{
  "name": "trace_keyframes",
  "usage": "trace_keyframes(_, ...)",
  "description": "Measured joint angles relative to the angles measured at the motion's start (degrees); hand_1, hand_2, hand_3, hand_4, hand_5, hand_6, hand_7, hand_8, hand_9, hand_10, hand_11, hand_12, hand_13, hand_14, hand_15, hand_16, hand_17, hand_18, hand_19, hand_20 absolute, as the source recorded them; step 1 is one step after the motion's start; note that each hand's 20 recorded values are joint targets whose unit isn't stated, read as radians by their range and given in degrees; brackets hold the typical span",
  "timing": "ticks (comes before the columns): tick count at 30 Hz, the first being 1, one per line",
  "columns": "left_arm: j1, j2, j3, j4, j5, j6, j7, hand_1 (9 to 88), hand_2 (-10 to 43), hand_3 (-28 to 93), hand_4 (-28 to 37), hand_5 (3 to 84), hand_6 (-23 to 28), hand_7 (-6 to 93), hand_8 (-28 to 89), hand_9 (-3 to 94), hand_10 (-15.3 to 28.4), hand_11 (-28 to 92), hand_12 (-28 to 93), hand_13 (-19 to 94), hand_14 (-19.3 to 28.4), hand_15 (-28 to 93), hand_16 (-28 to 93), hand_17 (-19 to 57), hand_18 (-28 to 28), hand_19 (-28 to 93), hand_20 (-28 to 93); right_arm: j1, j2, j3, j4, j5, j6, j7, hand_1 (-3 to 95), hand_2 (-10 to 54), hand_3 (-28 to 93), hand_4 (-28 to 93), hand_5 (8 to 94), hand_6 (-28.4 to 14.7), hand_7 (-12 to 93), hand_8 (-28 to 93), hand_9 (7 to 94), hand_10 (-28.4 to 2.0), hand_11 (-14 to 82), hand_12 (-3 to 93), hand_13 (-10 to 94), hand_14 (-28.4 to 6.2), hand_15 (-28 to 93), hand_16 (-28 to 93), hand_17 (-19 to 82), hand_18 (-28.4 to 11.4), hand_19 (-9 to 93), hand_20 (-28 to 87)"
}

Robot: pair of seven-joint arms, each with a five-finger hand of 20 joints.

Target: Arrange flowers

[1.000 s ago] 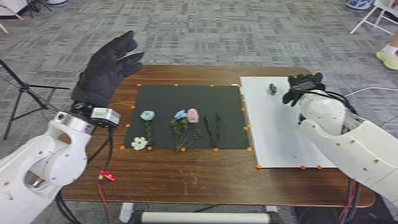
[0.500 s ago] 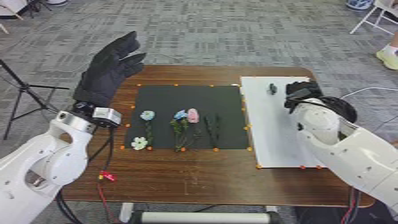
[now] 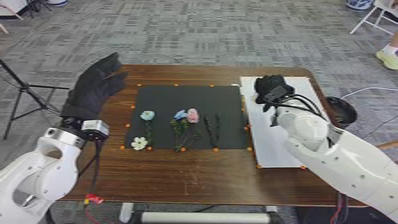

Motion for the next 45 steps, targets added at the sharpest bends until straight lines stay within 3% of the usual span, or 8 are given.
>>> trace_keyframes(5, 0.10, -0.71, 1.42, 0.69, -0.19, 0.01, -0.11, 27.4, -4.3, 66, -26.0, 23.9, 1.7, 19.3, -10, 18.6, 10.5, 19, 17, 16, 13.6, 29, 4, -10.9, 19.2, 37, 12, 3.82, -6.81, -4.78, 3.76, -1.62, 1.59, -0.86, 50.5, -9.5, 85, -27, 79.8, 3.8, 37, -2, 90.7, -5.6, 18.9, 48.9, 76, -3.3, 64, 35, 33, -17.9, 78, 43)
trace_keyframes(11, -0.76, -1.54, 2.72, 0.75, -0.12, -0.16, -0.11, 27.2, -4.4, 67, -26.1, 23.8, 1.6, 20.1, -10, 18.5, 10.5, 21, 16, 16, 13.7, 31, 3, -10.9, 19.3, 38, 12, 6.30, -14.26, -8.07, 8.45, -2.93, -0.38, -0.82, 50.5, -9.5, 85, -28, 80.3, 4.1, 36, -2, 91.1, -5.6, 18.4, 48.4, 75, -3.3, 64, 35, 33, -17.9, 78, 43)
trace_keyframes(23, -0.86, -1.93, 2.44, 0.65, -0.07, -0.25, -0.08, 27.1, -4.3, 66, -26.1, 23.8, 1.7, 20.1, -10, 18.4, 10.5, 21, 15, 16, 13.7, 31, 2, -11.0, 19.2, 38, 12, 5.58, -16.31, -8.36, 9.02, -3.28, -2.96, -0.83, 48.1, -9.5, 82, -28, 77.0, 4.3, 35, -1, 89.0, -5.2, 16.4, 47.5, 74, -3.9, 66, 33, 32, -17.7, 78, 43)
trace_keyframes(27, -0.88, -1.95, 2.44, 0.66, -0.07, -0.34, -0.07, 27.1, -4.3, 66, -26.1, 23.8, 1.6, 20.0, -10, 18.4, 10.5, 21, 15, 16, 13.7, 32, 2, -11.0, 19.3, 38, 12, 5.30, -16.38, -8.35, 9.20, -3.33, -3.06, -0.82, 44.6, -9.5, 79, -28, 71.1, 2.9, 33, -1, 83.6, -5.9, 14.7, 44.9, 72, -4.3, 70, 27, 31, -17.9, 78, 44)
trace_keyframes(31, -1.20, -1.97, 2.81, 0.69, -0.06, -0.47, -0.06, 27.0, -4.3, 67, -26.1, 23.8, 1.7, 19.9, -10, 18.3, 10.5, 21, 15, 16, 13.8, 32, 2, -11.0, 19.2, 38, 11, 5.25, -16.71, -8.44, 9.88, -4.01, -2.98, -0.22, 35.1, -9.5, 85, -28, 61.6, 1.6, 28, -14, 67.9, -9.2, 31.0, 26.5, 70, -4.6, 72, 25, 29, -18.4, 78, 45)
trace_keyframes(45, -1.49, -2.03, 2.86, 0.65, -0.01, -0.61, -0.03, 27.2, -4.0, 66, -25.8, 23.8, 1.8, 17.4, -9, 18.4, 10.2, 16, 15, 16, 13.4, 27, 4, -11.0, 19.1, 37, 11, 5.77, -17.55, -8.18, 11.99, -4.21, -1.43, 3.40, 26.7, -9.5, 85, -28, 39.9, -6.7, 19, -10, 42.4, -14.8, 22.6, 20.9, 57, -8.3, 72, 20, 25, -20.0, 79, 45)
